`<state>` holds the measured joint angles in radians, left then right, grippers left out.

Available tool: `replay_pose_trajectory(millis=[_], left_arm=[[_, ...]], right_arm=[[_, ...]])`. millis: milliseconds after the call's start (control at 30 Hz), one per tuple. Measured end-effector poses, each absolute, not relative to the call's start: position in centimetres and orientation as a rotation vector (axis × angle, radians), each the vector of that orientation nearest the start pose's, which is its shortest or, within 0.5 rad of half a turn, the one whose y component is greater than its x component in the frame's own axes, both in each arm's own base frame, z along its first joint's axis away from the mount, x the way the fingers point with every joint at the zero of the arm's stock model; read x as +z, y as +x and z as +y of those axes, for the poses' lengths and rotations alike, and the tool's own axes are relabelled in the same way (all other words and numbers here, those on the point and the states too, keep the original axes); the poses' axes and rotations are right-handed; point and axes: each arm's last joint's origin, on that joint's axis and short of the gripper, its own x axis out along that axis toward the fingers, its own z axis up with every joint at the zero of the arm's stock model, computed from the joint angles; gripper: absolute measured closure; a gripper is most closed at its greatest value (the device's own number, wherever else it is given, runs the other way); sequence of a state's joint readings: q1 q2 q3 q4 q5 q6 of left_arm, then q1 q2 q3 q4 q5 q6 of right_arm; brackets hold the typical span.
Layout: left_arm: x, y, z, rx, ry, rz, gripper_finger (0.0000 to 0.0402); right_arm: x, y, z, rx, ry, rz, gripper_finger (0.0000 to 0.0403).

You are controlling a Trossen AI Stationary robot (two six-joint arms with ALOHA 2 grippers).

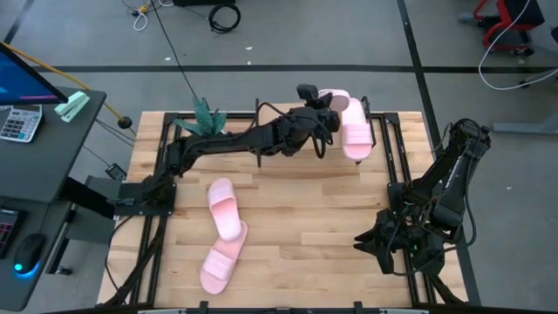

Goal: Pick and place slides into the shelf
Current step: Put the pink slipper on the shelf

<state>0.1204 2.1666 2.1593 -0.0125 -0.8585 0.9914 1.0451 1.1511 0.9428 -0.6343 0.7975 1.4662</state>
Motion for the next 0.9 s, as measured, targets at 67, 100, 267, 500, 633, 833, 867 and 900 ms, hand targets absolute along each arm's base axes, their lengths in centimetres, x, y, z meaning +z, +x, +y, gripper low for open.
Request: replay_pose_trajectory(millis=[67,100,267,500,633,833,867,900], left_arm=[[37.9,49.34,8.5,0.894,0.913,0.5,0.0401],[37.91,49.33,8.59,0.896,0.912,0.499,0.0401],[38.43,49.33,8.81,0.904,0.936,0.458,0.0399],[38.81,49.3,8.83,0.915,0.936,0.425,0.04],[38.79,49.45,8.75,0.892,0.919,0.388,0.04],[38.5,49.62,8.59,0.892,0.886,0.379,0.04],[38.46,49.64,8.47,0.892,0.87,0.373,0.04],[38.35,49.67,8.37,0.887,0.86,0.377,0.04]], right_arm=[[28.7,12.99,18.25,-0.17,0.755,0.538,0.027],[28.69,12.99,18.25,-0.17,0.755,0.538,0.027],[28.69,12.99,18.25,-0.17,0.755,0.538,0.027],[28.71,13.0,18.22,-0.177,0.753,0.526,0.027],[28.71,13.0,18.21,-0.178,0.752,0.524,0.027],[28.71,13.0,18.21,-0.178,0.752,0.523,0.027],[28.72,13.0,18.21,-0.179,0.752,0.523,0.027],[28.72,13.0,18.21,-0.179,0.752,0.523,0.027]])
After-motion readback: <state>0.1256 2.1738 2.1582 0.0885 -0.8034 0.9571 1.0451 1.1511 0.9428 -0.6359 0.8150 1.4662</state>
